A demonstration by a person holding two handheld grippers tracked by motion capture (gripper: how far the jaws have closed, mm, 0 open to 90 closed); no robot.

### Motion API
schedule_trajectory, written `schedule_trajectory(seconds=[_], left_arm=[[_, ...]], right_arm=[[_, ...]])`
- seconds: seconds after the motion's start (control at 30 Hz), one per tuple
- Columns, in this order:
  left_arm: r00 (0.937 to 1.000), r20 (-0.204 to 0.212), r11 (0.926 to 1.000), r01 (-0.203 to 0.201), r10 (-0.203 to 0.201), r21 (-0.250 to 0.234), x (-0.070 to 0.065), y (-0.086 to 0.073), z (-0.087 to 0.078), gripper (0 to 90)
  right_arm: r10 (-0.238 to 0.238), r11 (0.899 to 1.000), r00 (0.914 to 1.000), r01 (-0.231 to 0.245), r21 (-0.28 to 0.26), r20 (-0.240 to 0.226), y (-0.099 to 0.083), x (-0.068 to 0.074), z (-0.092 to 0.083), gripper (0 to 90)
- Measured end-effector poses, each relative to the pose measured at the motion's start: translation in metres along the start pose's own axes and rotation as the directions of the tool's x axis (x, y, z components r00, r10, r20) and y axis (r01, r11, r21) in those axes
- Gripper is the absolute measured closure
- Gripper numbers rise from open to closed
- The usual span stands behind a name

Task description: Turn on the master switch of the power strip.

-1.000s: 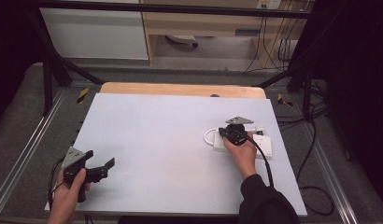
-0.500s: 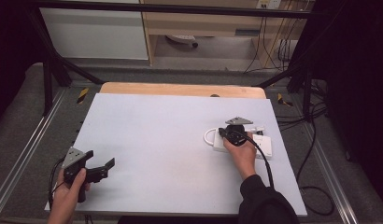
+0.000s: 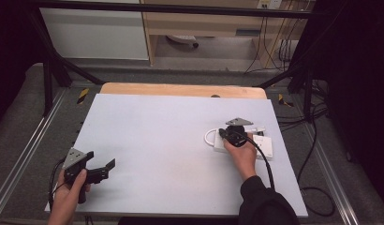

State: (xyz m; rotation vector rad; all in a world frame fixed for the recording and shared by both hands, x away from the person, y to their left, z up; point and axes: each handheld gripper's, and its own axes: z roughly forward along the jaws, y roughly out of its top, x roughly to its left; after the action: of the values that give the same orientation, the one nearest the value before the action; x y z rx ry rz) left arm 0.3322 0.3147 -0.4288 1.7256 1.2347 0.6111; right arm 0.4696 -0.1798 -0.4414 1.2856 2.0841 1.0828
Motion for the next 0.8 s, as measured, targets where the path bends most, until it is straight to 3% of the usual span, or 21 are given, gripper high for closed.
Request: schedule_trajectory(seconds=[0.33, 0.8], left_arm=[[1.0, -0.002, 1.0, 0.0, 0.0, 0.002, 0.0, -0.0001, -0.0001, 7.0], [1.0, -0.002, 1.0, 0.001, -0.001, 0.002, 0.0006, -0.0002, 0.0, 7.0]], right_arm=[[-0.012, 1.0, 0.9999, 0.012, 0.004, 0.003, -0.0003, 0.0006, 0.0003, 90.0], [0.011, 1.0, 0.9999, -0.011, 0.008, 0.0, 0.0006, -0.0005, 0.0001, 90.0]])
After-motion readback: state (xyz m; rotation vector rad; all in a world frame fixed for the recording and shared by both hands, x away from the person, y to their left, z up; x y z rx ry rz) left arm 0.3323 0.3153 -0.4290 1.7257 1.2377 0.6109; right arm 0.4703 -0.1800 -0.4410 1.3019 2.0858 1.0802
